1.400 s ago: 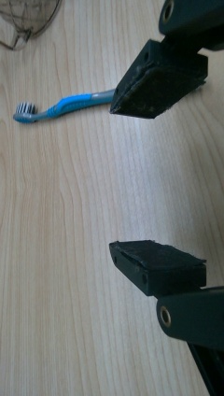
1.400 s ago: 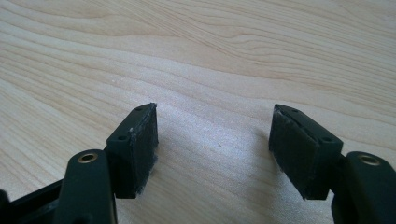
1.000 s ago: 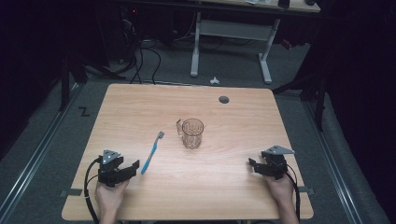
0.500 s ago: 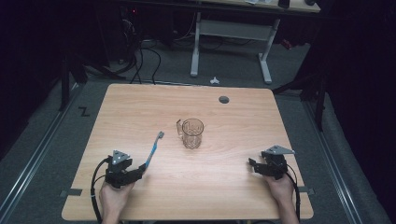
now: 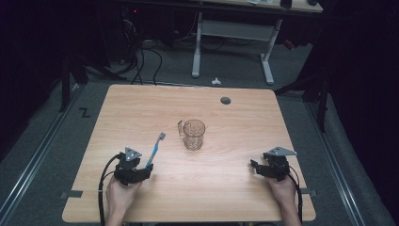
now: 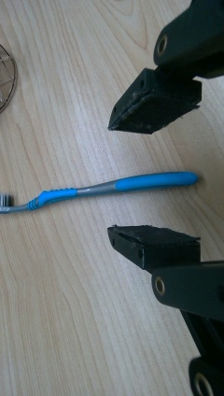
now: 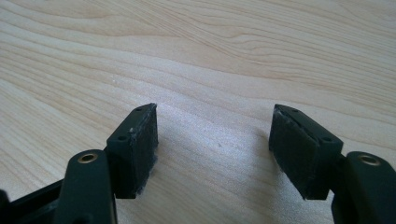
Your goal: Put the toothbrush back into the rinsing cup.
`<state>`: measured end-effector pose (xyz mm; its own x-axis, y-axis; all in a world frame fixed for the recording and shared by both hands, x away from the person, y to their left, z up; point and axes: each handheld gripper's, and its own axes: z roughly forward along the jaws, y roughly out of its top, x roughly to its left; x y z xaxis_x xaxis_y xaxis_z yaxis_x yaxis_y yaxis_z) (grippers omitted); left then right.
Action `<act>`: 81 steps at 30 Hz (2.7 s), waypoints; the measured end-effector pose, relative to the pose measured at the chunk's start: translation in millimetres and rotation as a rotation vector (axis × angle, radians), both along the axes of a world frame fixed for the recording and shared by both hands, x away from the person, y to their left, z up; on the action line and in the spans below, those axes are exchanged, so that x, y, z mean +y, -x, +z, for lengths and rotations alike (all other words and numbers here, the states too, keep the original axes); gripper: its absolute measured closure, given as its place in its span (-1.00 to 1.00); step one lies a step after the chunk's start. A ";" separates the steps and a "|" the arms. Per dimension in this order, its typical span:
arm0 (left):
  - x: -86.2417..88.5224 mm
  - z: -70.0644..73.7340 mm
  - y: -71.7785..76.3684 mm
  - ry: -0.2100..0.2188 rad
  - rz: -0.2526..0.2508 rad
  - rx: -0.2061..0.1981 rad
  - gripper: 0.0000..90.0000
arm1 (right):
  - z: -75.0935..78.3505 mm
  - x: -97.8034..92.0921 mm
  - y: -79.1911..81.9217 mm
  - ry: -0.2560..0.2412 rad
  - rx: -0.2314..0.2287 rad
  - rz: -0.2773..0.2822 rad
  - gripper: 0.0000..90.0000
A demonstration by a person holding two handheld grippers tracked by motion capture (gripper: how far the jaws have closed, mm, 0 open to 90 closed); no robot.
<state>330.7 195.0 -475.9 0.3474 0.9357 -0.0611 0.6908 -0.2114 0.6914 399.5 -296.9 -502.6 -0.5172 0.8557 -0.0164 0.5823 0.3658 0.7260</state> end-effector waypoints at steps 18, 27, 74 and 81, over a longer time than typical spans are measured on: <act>-12.0 12.6 -27.3 -0.035 -0.032 0.043 0.02 | 0.0 0.0 0.0 0.000 0.000 0.000 -0.26; -16.4 17.1 -48.2 -0.081 -0.041 0.083 0.08 | 0.0 -0.1 0.0 -0.001 0.000 0.000 -0.26; -40.6 5.3 -113.8 -0.232 -0.085 0.294 0.40 | 0.0 -0.3 0.0 -0.002 0.000 0.000 -0.26; -39.4 4.7 -117.2 -0.200 -0.089 0.312 0.45 | 0.0 -0.2 0.0 -0.001 0.000 0.000 -0.26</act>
<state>447.9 155.6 -471.2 0.4210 0.9070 0.0045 0.8346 -0.3894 0.3896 399.5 -297.1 -502.6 -0.5173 0.8557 -0.0154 0.5824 0.3652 0.7262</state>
